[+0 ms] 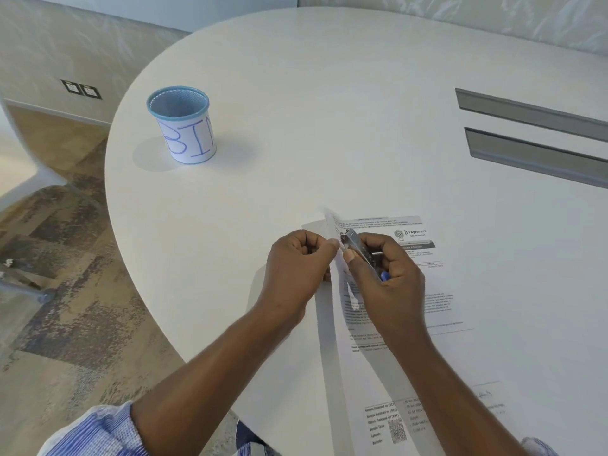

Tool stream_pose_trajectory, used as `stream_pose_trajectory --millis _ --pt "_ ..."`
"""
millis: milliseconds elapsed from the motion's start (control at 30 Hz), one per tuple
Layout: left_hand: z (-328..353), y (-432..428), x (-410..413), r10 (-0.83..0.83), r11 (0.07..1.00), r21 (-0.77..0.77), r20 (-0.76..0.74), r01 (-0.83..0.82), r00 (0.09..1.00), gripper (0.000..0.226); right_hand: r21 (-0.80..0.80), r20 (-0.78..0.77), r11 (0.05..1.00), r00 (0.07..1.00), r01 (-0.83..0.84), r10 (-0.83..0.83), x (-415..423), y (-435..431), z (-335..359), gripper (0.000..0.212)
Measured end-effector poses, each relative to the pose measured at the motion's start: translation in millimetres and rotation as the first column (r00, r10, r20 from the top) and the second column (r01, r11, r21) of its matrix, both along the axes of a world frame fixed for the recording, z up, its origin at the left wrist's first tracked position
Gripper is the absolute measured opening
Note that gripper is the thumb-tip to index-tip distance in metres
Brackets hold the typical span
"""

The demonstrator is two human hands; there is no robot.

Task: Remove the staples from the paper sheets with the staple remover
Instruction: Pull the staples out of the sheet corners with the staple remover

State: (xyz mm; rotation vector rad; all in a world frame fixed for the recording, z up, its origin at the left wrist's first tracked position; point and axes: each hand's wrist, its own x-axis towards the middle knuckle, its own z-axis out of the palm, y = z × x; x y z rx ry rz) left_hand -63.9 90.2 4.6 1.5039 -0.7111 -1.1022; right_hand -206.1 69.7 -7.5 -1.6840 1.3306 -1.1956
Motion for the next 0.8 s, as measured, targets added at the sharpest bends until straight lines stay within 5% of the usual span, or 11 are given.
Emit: stream_pose_trajectory --millis 433,800 --pt "-1.1 6.2 5.8 -0.081 0.996 0.018 -0.064 0.083 0.995 0.006 -0.011 -0.017 0.999 0.999 0.046 -0.046 -9.6 1.6 -1.1 0.016" --pt "-2.6 11.6 -0.8 -0.063 0.998 0.034 0.034 0.062 0.997 0.009 -0.206 -0.172 0.979 0.985 -0.006 -0.03 -20.4 9.6 -1.9 0.031"
